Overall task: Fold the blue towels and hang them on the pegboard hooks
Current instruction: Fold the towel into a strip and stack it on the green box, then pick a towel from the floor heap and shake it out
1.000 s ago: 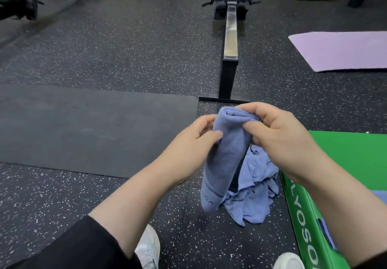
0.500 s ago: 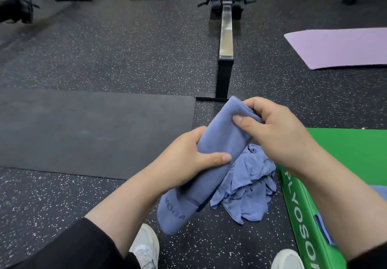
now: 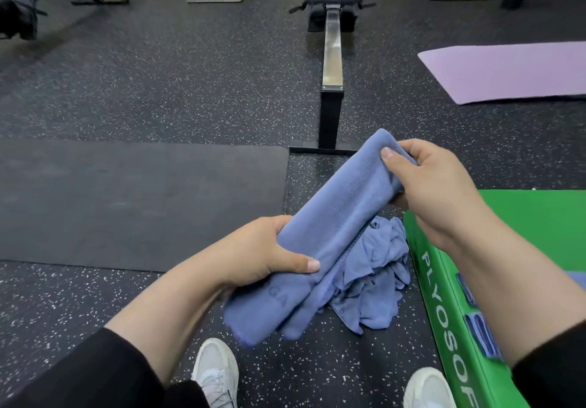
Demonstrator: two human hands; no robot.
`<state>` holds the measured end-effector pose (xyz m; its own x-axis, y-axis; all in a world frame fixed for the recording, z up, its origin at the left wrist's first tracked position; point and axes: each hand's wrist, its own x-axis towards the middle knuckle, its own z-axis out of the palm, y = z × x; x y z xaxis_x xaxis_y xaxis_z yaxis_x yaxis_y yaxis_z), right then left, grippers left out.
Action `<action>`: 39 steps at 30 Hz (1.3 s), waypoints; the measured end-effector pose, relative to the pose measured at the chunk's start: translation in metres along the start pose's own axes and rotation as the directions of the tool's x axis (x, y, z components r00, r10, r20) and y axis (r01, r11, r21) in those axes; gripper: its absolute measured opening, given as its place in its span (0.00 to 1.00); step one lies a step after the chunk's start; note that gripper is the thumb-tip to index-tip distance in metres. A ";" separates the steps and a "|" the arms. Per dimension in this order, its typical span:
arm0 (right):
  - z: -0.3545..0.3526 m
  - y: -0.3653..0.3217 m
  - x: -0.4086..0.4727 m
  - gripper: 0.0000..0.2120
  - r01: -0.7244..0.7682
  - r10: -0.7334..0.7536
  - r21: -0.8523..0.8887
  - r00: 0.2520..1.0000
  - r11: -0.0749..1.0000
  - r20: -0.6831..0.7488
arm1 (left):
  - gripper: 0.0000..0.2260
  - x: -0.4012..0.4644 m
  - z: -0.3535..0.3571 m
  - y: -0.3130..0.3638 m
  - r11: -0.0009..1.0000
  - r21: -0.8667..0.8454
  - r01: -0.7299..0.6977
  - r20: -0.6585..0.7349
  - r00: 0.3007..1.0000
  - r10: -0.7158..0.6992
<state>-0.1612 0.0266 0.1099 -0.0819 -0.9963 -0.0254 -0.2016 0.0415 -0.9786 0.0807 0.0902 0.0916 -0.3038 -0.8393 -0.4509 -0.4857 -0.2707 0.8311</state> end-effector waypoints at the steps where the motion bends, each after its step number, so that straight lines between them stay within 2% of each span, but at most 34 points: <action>1: -0.001 -0.001 0.000 0.07 -0.009 0.009 0.022 1.000 1.000 -0.022 | 0.18 -0.002 -0.002 -0.003 1.000 0.000 0.012 -0.003 1.000 -0.012; 5: -0.007 -0.004 0.000 0.07 -0.021 0.031 0.108 0.995 0.994 -0.096 | 0.14 -0.012 -0.008 -0.016 0.999 -0.009 0.053 0.002 0.999 -0.053; 8: -0.011 -0.006 -0.003 0.08 -0.047 0.070 0.172 0.990 0.984 -0.126 | 0.17 -0.023 -0.011 -0.026 0.996 -0.080 0.039 -0.041 0.998 -0.042; 11: -0.014 -0.004 -0.007 0.08 -0.101 0.124 0.212 0.988 0.972 -0.097 | 0.19 -0.030 -0.016 -0.035 0.977 -0.215 -0.004 -0.146 0.989 -0.028; 18: -0.025 0.003 -0.024 0.08 -0.120 0.141 0.166 0.982 0.979 -0.124 | 0.14 -0.041 -0.024 -0.037 0.843 -0.532 -0.074 -0.252 0.965 -0.074; 24: -0.071 0.012 -0.035 0.09 -0.167 0.188 0.139 0.969 0.976 -0.161 | 0.10 -0.027 0.004 -0.006 0.836 -0.524 -0.160 -0.296 0.955 -0.003; 32: -0.227 0.026 -0.066 0.10 -0.228 0.217 -0.024 0.950 0.973 -0.224 | 0.10 0.030 0.107 0.062 0.847 -0.502 -0.174 -0.160 0.981 0.107; 36: -0.301 0.066 -0.082 0.06 -0.299 0.272 -0.046 0.915 0.953 -0.299 | 0.08 0.063 0.173 0.083 0.878 -0.459 -0.136 -0.073 0.991 0.116; 39: -0.343 0.107 -0.086 0.05 -0.371 0.333 -0.043 0.874 0.928 -0.355 | 0.06 0.091 0.220 0.081 0.895 -0.441 -0.075 -0.022 0.997 0.072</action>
<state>-0.5103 0.1420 0.0773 -0.4848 -0.8300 -0.2759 -0.1985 0.4116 -0.8895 -0.1667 0.0961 0.0459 -0.3202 -0.8668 -0.3823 -0.0507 -0.3873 0.9206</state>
